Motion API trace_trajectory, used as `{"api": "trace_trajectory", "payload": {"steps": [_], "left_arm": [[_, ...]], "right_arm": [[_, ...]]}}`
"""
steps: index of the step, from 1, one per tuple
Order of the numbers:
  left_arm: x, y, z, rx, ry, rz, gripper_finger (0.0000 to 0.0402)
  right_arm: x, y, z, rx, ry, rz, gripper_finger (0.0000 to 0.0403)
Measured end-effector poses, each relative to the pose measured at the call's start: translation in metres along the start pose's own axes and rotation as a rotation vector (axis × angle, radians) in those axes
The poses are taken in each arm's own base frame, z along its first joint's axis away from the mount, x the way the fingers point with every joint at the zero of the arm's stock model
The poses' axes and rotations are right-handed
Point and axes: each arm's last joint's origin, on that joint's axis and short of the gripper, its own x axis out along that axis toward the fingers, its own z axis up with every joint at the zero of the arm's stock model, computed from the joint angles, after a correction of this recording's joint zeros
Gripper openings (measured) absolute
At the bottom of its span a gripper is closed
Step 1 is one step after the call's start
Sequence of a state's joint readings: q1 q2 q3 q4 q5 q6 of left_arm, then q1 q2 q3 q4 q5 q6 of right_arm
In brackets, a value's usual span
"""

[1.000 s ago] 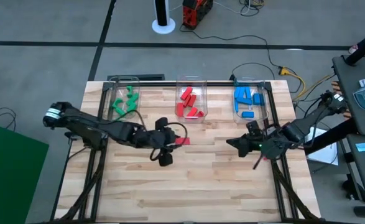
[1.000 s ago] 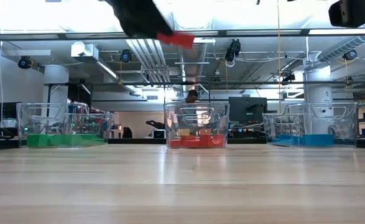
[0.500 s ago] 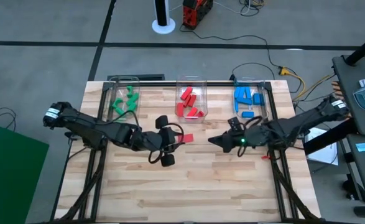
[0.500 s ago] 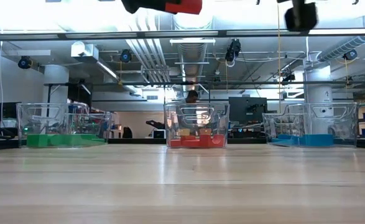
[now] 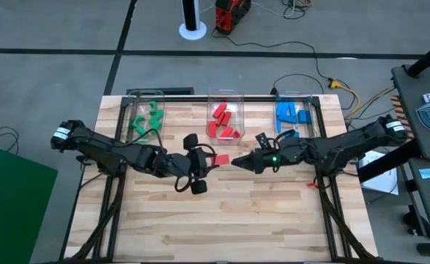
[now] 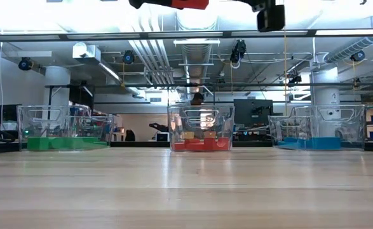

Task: Sort blocks
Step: Put the red wooden block into the middle transparent bin

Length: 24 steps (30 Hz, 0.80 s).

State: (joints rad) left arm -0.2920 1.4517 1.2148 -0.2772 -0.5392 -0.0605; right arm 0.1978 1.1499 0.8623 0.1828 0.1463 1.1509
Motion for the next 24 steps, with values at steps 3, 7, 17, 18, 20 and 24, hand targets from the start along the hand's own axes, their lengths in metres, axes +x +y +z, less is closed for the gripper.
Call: {"api": "trace_trajectory", "payload": {"steps": [3,7,17,18,20,24], "left_arm": [[0.000,0.000,0.002,-0.011,-0.018,-0.001,0.0116],[0.000,0.000,0.004,-0.020,-0.036,-0.002,0.0116],[0.000,-0.001,0.008,-0.020,-0.070,-0.008,0.0116],[0.000,-0.001,0.008,-0.022,-0.075,-0.009,0.0116],[0.000,-0.001,0.009,-0.026,-0.082,-0.009,0.0116],[0.000,-0.001,0.012,-0.021,-0.111,-0.010,0.0116]], "right_arm": [[0.007,-0.004,0.004,0.006,0.000,0.014,0.0239],[0.015,-0.007,0.008,0.012,0.023,0.051,0.0265],[0.017,-0.008,0.010,-0.011,0.017,0.061,0.0253],[0.017,-0.008,0.010,-0.012,0.017,0.061,0.0247],[0.017,-0.008,0.010,-0.012,0.017,0.062,0.0235],[0.017,-0.008,0.010,-0.031,0.014,0.068,0.0209]]}}
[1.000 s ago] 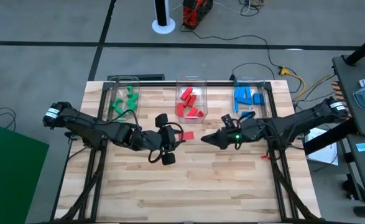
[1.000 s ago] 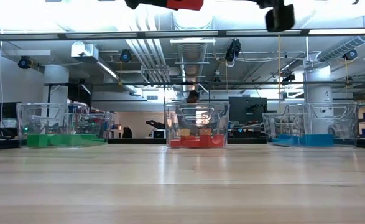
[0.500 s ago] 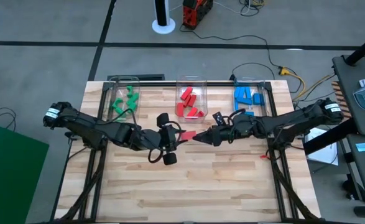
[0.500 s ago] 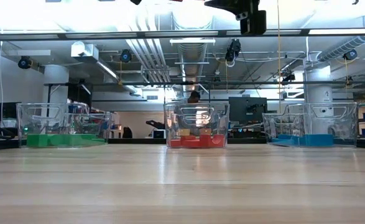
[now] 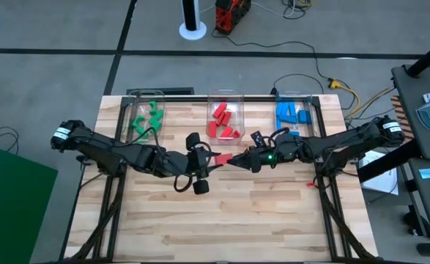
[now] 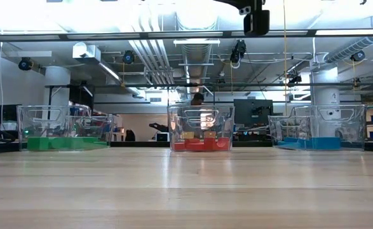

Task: Sort blocks
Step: Put the red wooden block into the middle transparent bin

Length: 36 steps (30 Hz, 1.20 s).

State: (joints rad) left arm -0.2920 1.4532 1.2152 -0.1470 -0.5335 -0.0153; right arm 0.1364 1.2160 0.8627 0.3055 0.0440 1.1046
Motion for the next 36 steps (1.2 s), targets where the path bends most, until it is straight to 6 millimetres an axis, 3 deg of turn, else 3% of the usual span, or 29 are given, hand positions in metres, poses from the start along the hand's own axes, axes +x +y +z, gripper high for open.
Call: {"api": "trace_trajectory", "payload": {"steps": [16,22,30,36], "left_arm": [[0.000,0.000,0.000,0.022,0.001,0.008,0.0116],[0.000,0.001,-0.001,0.031,0.007,0.023,0.0121],[0.000,0.006,-0.007,0.013,0.059,0.192,0.0181],[-0.003,0.008,-0.021,0.024,0.174,0.233,0.0205]], "right_arm": [[0.000,0.000,0.003,-0.023,-0.018,0.008,0.0058],[0.000,0.000,0.003,-0.027,-0.024,0.005,0.0054],[-0.001,-0.008,0.019,-0.052,-0.070,-0.030,0.0052],[-0.007,-0.030,0.037,-0.065,-0.053,-0.230,0.0052]]}}
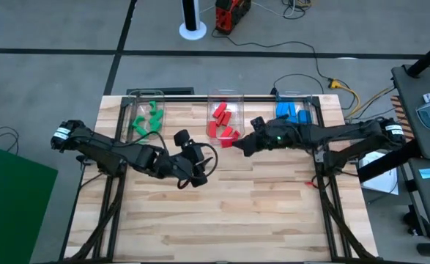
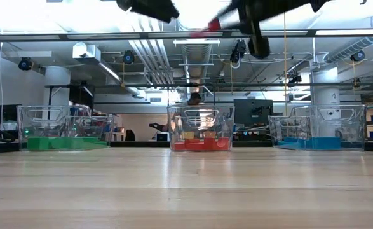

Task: Sort blocks
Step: Put the red wooden block into the middle transparent bin

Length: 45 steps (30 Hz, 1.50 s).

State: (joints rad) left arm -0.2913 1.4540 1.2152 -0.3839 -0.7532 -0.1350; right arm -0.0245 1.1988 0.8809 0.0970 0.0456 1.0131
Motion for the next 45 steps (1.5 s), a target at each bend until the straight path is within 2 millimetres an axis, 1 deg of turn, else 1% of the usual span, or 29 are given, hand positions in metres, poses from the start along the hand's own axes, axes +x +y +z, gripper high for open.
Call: {"api": "trace_trajectory", "payload": {"steps": [3,7,10,13,16,21,26,32,35,40,43,45], "left_arm": [[0.000,0.001,-0.007,-0.024,0.056,0.011,0.0207],[-0.001,0.003,-0.013,-0.042,0.105,0.022,0.0207],[-0.001,0.003,-0.014,-0.051,0.118,0.026,0.0208],[-0.001,0.003,-0.015,-0.050,0.121,0.027,0.0208],[-0.001,0.003,-0.015,-0.050,0.121,0.027,0.0208],[-0.001,0.003,-0.015,-0.049,0.123,0.027,0.0208],[-0.001,0.003,-0.015,-0.050,0.124,0.027,0.0208],[-0.001,0.003,-0.016,-0.054,0.128,0.029,0.0208],[-0.001,0.004,-0.017,-0.060,0.137,0.032,0.0208],[-0.002,0.004,-0.019,-0.065,0.152,0.036,0.0208],[-0.002,0.004,-0.019,-0.068,0.156,0.037,0.0208],[-0.002,0.004,-0.019,-0.067,0.158,0.038,0.0208]], "right_arm": [[-0.002,-0.010,0.011,-0.050,0.056,-0.187,0.0052],[-0.006,-0.019,0.034,-0.142,0.106,-0.418,0.0052],[-0.004,-0.026,0.054,-0.199,0.140,-0.537,0.0052],[0.008,-0.032,0.073,-0.238,0.165,-0.600,0.0052],[0.025,-0.039,0.087,-0.270,0.202,-0.639,0.0052],[0.053,-0.053,0.106,-0.283,0.295,-0.713,0.0052],[0.081,-0.066,0.114,-0.323,0.394,-0.760,0.0052],[0.107,-0.077,0.118,-0.345,0.479,-0.761,0.0052],[0.113,-0.080,0.119,-0.348,0.512,-0.775,0.0052],[0.120,-0.081,0.121,-0.356,0.519,-0.774,0.0052],[0.120,-0.081,0.122,-0.357,0.518,-0.773,0.0052],[0.120,-0.081,0.122,-0.358,0.512,-0.772,0.0060]]}}
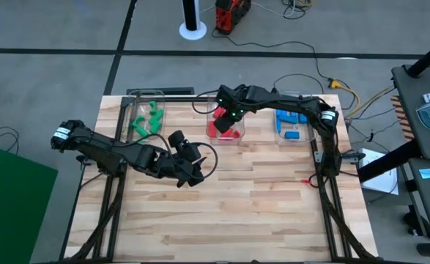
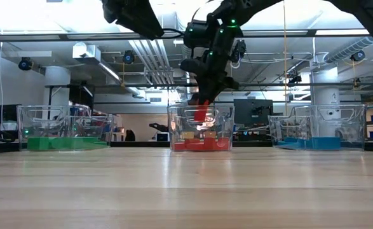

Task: Sort blocks
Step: Put the red wooden block into the middle transparent bin, then return to Home Position

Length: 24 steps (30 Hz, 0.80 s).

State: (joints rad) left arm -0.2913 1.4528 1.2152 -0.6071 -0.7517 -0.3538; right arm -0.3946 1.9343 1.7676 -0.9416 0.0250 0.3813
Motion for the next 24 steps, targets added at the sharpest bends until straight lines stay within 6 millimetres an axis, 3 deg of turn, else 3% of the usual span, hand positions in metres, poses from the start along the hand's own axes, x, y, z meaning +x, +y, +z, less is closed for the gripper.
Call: {"api": "trace_trajectory", "payload": {"steps": [8,11,18,24], "left_arm": [[0.000,0.000,0.000,0.000,0.000,0.000,0.0208],[0.000,0.000,0.000,0.000,0.000,0.000,0.0208],[0.000,0.000,0.000,-0.034,0.000,-0.002,0.0208],[0.000,-0.001,0.001,-0.099,0.004,-0.036,0.0208]], "right_arm": [[-0.002,-0.001,0.002,0.003,-0.032,-0.054,0.0140],[-0.011,0.002,0.002,0.004,-0.051,-0.038,0.0173],[-0.073,0.046,-0.023,-0.123,-0.176,0.060,0.0214],[-0.149,0.086,-0.072,-0.260,-0.419,0.001,0.0210]]}}
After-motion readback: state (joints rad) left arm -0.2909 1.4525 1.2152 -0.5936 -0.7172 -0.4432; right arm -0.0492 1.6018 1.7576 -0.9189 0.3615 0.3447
